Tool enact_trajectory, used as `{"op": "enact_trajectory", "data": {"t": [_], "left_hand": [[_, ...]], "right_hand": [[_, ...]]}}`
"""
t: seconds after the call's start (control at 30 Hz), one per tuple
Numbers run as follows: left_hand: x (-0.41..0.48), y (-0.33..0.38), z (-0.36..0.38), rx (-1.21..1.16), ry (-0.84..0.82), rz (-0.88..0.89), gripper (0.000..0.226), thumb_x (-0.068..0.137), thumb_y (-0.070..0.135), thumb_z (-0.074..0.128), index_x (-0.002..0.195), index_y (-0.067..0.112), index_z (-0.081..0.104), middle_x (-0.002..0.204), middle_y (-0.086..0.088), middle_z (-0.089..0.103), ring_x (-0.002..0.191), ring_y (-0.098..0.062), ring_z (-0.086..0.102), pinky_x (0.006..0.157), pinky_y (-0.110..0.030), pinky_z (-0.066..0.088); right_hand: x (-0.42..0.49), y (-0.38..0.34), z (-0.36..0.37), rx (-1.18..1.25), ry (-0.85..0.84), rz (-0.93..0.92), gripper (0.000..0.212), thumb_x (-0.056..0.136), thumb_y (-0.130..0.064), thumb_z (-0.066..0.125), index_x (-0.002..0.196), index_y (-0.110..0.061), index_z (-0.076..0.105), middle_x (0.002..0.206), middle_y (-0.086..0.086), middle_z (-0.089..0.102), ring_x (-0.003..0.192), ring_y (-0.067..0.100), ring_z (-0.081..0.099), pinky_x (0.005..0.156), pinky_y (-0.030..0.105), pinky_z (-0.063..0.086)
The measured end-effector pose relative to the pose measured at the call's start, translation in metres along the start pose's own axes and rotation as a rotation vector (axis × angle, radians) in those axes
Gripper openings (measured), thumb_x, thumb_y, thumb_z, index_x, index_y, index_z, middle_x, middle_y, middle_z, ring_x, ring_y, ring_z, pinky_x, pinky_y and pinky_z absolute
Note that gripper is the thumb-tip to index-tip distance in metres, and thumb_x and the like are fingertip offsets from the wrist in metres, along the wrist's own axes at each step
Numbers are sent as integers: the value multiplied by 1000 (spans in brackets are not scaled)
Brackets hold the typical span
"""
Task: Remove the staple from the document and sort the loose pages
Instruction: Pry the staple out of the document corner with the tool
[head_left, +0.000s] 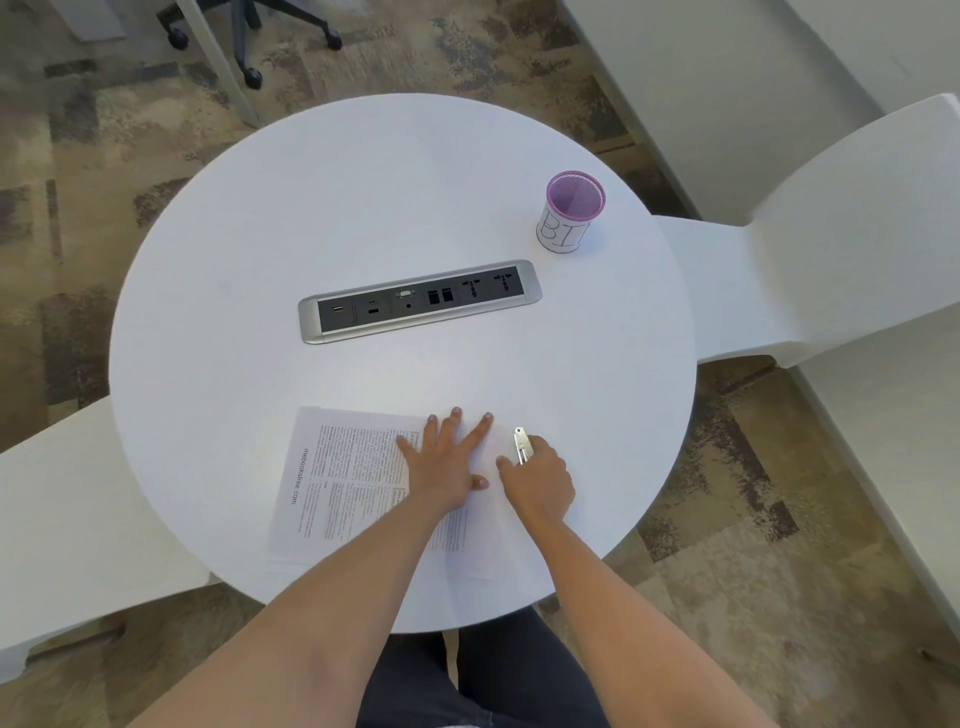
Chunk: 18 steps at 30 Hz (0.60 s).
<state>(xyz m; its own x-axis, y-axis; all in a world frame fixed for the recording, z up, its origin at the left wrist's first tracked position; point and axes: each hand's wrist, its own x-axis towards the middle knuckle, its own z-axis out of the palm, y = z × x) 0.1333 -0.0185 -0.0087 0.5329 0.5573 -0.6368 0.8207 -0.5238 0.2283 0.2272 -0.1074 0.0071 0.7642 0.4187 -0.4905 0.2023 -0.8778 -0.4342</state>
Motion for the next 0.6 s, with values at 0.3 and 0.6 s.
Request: {"op": "enact_trajectory", "data": {"t": [0.3, 0.6], "left_hand": [[-2, 3, -2, 32, 48, -7, 97, 86, 54, 62, 150, 45, -10, 164, 1, -2, 149, -32, 0, 112, -65, 12], [-2, -14, -28, -188, 151, 167, 72, 81, 57, 65, 144, 41, 34, 151, 10, 34, 145, -21, 15, 112, -66, -4]], "right_hand": [[9, -13, 1, 430, -234, 248, 34, 65, -18, 78, 61, -16, 44, 58, 1, 49, 51, 18, 48, 45, 25, 38], [2, -3, -14, 467, -273, 69, 34, 76, -28, 74, 64, -15, 45, 63, 6, 43, 60, 20, 42, 57, 33, 33]]}}
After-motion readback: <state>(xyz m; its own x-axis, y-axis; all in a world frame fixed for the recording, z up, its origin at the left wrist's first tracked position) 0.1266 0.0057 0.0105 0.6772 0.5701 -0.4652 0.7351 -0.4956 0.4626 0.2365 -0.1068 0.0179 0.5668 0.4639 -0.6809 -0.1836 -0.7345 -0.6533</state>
